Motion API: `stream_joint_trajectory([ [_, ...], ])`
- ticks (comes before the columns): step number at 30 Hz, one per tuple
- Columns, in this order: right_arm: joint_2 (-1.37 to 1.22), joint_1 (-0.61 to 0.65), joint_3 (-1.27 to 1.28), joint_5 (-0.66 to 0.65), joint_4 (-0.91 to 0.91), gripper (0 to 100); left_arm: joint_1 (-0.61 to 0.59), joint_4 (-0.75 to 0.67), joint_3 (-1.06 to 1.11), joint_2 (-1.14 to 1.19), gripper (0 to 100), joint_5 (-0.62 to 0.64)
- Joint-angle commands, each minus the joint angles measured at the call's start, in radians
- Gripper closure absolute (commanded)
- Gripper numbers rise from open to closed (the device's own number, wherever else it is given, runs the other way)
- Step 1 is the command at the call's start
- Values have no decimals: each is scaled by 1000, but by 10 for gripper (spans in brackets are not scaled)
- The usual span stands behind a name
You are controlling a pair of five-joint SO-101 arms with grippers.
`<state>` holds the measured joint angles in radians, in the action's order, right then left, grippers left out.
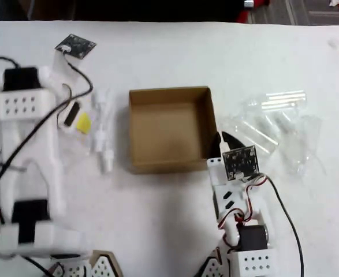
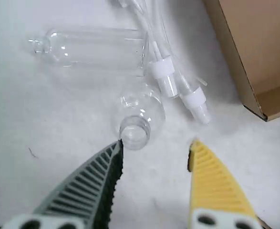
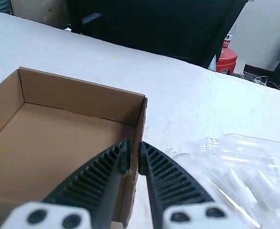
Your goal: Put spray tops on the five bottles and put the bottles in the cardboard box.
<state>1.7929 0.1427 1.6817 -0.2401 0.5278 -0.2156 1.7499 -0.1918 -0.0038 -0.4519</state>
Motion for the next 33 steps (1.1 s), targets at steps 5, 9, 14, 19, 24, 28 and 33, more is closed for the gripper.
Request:
stream_joint_trajectory([
  [5,2,-4,9,5,-24,981,-50,35,-229,127,789,14],
  [9,2,-4,9,5,-24,981,-84,35,-227,128,788,12],
  [14,4,-4,9,5,-24,981,-68,23,-144,130,789,11],
  [19,5,-4,9,5,-24,981,-59,-37,-83,128,789,15],
  [24,4,-4,9,5,-24,981,-56,-84,-31,128,789,14],
  [28,4,-4,9,5,-24,981,-56,-86,-20,128,790,12],
  [33,4,-4,9,5,-24,981,-41,-77,-25,127,871,12],
])
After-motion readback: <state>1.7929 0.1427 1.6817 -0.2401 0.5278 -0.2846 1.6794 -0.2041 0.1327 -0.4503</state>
